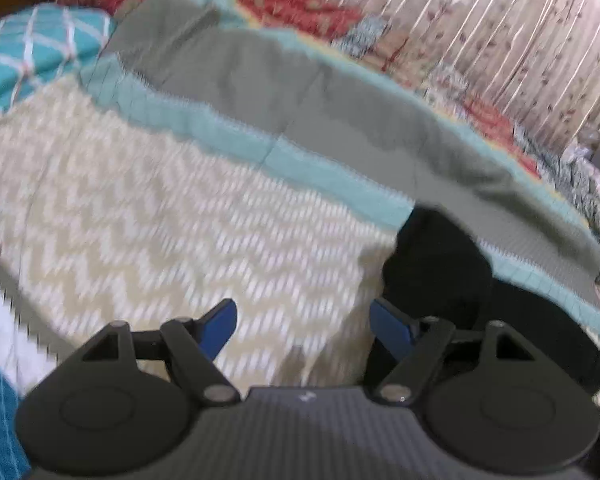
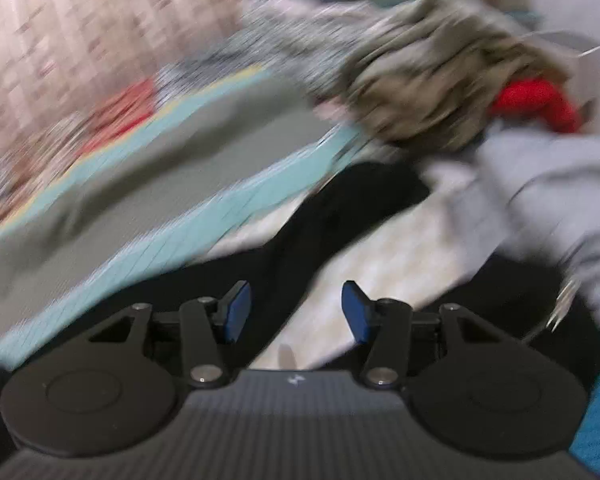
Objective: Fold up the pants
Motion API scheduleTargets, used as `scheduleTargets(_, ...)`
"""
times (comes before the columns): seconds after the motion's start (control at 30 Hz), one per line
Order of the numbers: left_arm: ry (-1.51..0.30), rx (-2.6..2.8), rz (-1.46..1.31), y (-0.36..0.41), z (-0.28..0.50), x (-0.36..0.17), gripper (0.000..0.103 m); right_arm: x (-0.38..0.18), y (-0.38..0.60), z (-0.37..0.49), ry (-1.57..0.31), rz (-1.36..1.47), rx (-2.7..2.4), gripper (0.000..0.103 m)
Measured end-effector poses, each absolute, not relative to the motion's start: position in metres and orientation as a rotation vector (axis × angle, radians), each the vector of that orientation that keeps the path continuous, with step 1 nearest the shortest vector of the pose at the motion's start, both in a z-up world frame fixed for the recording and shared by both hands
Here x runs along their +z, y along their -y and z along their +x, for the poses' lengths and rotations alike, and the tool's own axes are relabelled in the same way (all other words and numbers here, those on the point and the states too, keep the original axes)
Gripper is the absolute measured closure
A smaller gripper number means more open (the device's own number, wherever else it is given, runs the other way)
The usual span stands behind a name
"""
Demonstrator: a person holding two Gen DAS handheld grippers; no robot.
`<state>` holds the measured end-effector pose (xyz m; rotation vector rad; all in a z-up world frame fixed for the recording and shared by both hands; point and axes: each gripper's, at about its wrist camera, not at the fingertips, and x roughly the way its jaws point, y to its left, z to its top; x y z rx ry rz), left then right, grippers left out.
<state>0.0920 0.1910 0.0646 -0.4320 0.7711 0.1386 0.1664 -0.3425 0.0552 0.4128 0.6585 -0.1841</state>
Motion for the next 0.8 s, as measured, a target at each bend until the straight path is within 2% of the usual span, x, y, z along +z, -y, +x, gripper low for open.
scheduleTargets(0.03,-0.788,0.131,-0.434,-0.188,0.087,0.06,0.032,0.054,0.328,0.162,-0.671,0.405,-0.132,0.049)
scheduleTargets(0.07,-0.805,0.12,-0.428,-0.183,0.084,0.055,0.043,0.054,0.311,0.158,-0.682,0.394,-0.071,0.049)
scheduleTargets(0.1,-0.824,0.103,-0.416,-0.176,0.082,0.05,0.064,0.054,0.291,0.161,-0.692,0.379,-0.017,0.049)
scheduleTargets(0.13,-0.842,0.086,-0.404,-0.169,0.08,0.046,0.076,0.056,0.276,0.16,-0.703,0.361,0.033,0.049)
scheduleTargets(0.17,-0.859,0.063,-0.396,-0.161,0.078,0.043,0.098,0.057,0.26,0.158,-0.714,0.34,0.085,0.049)
scheduleTargets(0.2,-0.863,0.041,-0.387,-0.152,0.072,0.039,0.1,0.057,0.242,0.156,-0.724,0.316,0.138,0.05)
scheduleTargets(0.33,-0.779,-0.004,-0.156,-0.103,0.049,0.048,0.1,0.055,0.194,0.146,-0.766,0.262,0.278,0.05)
scheduleTargets(0.5,-0.681,-0.177,0.165,-0.034,0.008,0.051,0.099,0.043,0.186,0.141,-0.839,0.246,0.307,0.05)
scheduleTargets(0.53,-0.677,-0.209,0.206,-0.025,-0.001,0.049,0.097,0.04,0.188,0.14,-0.856,0.253,0.3,0.05)
scheduleTargets(0.57,-0.677,-0.251,0.238,-0.017,-0.01,0.047,0.089,0.038,0.187,0.135,-0.866,0.259,0.29,0.05)
scheduleTargets(0.73,-0.619,-0.345,0.208,-0.026,-0.035,0.065,0.082,0.03,0.194,0.134,-0.9,0.307,0.257,0.05)
scheduleTargets(0.8,-0.564,-0.33,0.132,-0.047,-0.029,0.088,0.072,0.026,0.194,0.132,-0.906,0.313,0.256,0.05)
